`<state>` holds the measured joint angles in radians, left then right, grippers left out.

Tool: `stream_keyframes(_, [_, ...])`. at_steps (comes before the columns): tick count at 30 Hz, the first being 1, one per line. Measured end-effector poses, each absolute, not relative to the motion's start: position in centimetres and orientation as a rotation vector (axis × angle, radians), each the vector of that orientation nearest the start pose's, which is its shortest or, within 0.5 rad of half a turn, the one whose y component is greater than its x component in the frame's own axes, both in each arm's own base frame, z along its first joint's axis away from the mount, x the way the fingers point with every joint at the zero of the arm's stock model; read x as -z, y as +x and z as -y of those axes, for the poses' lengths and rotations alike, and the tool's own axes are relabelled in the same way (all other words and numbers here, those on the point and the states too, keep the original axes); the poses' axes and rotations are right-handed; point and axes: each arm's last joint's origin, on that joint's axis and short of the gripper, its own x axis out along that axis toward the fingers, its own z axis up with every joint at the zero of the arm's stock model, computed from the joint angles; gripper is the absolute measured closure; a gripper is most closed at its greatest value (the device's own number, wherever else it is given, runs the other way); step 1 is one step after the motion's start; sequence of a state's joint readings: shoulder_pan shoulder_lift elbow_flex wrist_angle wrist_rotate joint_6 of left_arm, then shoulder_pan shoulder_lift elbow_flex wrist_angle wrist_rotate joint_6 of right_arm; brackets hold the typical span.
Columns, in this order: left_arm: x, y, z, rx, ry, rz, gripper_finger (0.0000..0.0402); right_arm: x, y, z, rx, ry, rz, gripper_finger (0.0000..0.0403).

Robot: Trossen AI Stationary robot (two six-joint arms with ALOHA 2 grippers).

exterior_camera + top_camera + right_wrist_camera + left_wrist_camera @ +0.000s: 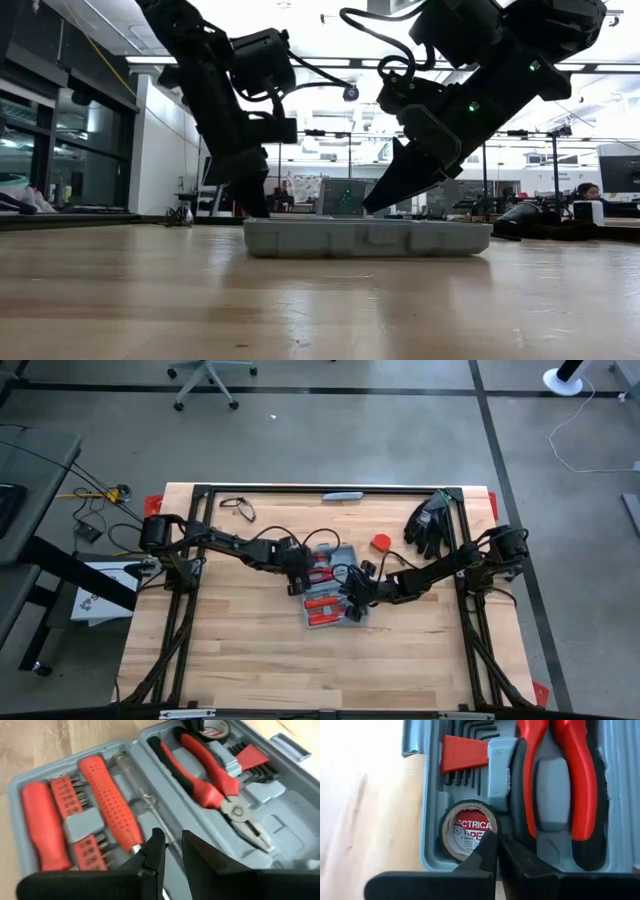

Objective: Prefit tool cases
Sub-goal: Remove the black electrical tape from the gray tool case

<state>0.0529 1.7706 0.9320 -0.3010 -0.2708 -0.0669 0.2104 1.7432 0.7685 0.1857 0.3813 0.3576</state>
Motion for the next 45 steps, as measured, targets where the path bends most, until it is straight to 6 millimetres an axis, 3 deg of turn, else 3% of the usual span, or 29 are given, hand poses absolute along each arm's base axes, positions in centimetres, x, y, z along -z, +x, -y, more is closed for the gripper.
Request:
stream_keyframes(11, [-15.7, 32.1, -1.5, -0.357, 0.109, -1.052, 0.0401, -12.7, 31.5, -5.6, 0.304, 0.082, -0.708, 0.0347])
stream_keyframes(19, [-18.1, 31.2, -1.4, -0.335, 0.111, -1.010, 0.0401, -10.5, 32.1, -5.7, 0.331, 0.108, -0.714, 0.0347])
stream_keyframes(23, [-18.0, 31.1, -1.7, -0.186, 0.036, -1.045, 0.0401, -10.1, 32.4, -6.0, 0.298, 0.121, -0.709, 0.0347])
stream_keyframes(28, [-16.8, 31.3, -2.2, -0.187, 0.079, -1.090, 0.0391, -10.5, 32.6, -6.4, 0.241, 0.097, -0.675, 0.0347])
stream_keyframes(35, [-15.1, 31.2, -2.8, -0.171, 0.160, -1.194, 0.0338, -10.5, 32.7, -6.4, 0.233, 0.092, -0.670, 0.0347])
stream_keyframes(41, [-14.9, 31.1, -3.4, -0.202, 0.171, -1.216, 0.0287, -10.5, 32.7, -6.4, 0.237, 0.091, -0.669, 0.0347])
stream_keyframes(45, [-14.6, 31.2, -3.5, -0.184, 0.178, -1.221, 0.0281, -10.5, 32.7, -6.4, 0.240, 0.089, -0.668, 0.0347])
